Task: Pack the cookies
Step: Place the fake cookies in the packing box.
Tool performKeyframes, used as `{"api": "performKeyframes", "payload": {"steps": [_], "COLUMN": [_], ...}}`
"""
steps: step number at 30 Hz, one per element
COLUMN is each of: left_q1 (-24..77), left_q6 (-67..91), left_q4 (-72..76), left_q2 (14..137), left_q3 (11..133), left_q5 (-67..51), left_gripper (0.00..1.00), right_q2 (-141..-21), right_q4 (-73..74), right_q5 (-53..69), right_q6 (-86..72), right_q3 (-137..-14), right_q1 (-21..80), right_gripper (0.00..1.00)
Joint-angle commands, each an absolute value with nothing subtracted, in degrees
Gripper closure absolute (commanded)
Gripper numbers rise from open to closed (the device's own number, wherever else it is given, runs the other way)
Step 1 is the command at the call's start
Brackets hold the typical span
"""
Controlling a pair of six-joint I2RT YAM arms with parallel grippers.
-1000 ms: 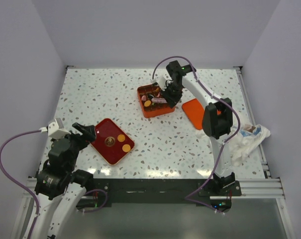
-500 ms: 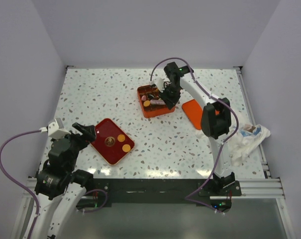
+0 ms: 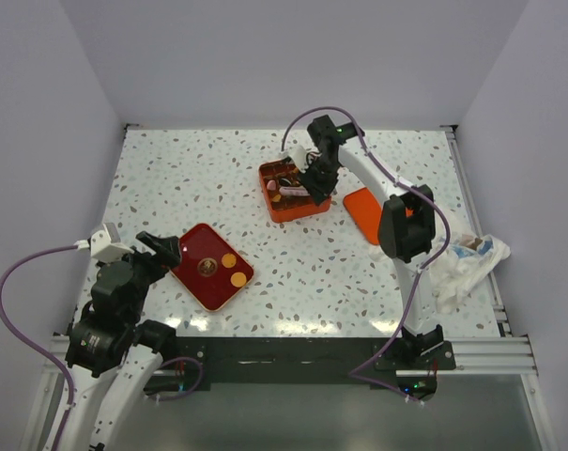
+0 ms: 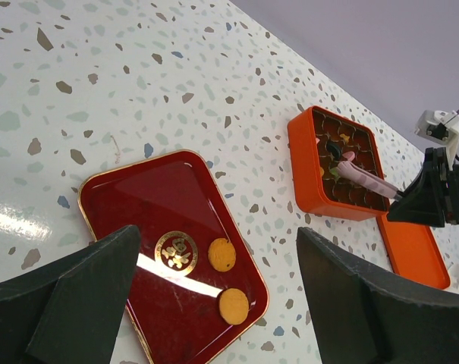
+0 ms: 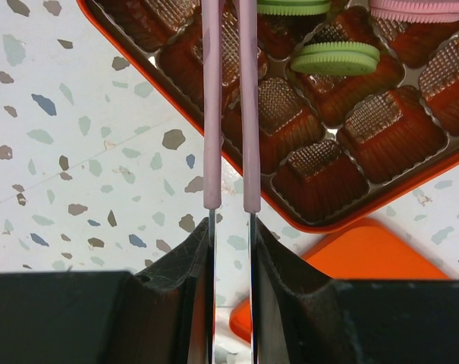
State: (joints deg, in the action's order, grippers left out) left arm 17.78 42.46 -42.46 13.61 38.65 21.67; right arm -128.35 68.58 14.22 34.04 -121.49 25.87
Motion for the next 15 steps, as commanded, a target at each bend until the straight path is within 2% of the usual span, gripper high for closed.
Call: {"api": "performKeyframes", "payload": {"steps": [1, 4, 8, 15], "left_q1": [18.0, 18.0, 18.0, 18.0], "left_q6": [42.4, 42.2, 42.2, 43.0], "left_q4": [-40.5, -40.3, -39.6, -38.4], "left_q2": [13.9, 14.2, 15.1, 16.1], "left_q3": [38.8, 38.8, 38.6, 38.1], "left_q5": [21.8, 21.5, 20.8, 19.1], "left_gripper": [0.11, 0.11, 0.11, 0.11], "right_q2": [-126.0, -122.7, -116.3, -106.7], "right_q4": [68.0, 67.4, 64.1, 59.9], "right_q5": [18.9, 23.1, 32.3, 34.3], "right_q6": [34.2, 36.6, 41.6, 55.4], "right_q3": [-124.7, -123.7, -114.7, -99.9], "right_q1": [26.1, 26.3, 27.8, 40.1], "right_gripper": [0.84, 0.84, 0.83, 0.82]}}
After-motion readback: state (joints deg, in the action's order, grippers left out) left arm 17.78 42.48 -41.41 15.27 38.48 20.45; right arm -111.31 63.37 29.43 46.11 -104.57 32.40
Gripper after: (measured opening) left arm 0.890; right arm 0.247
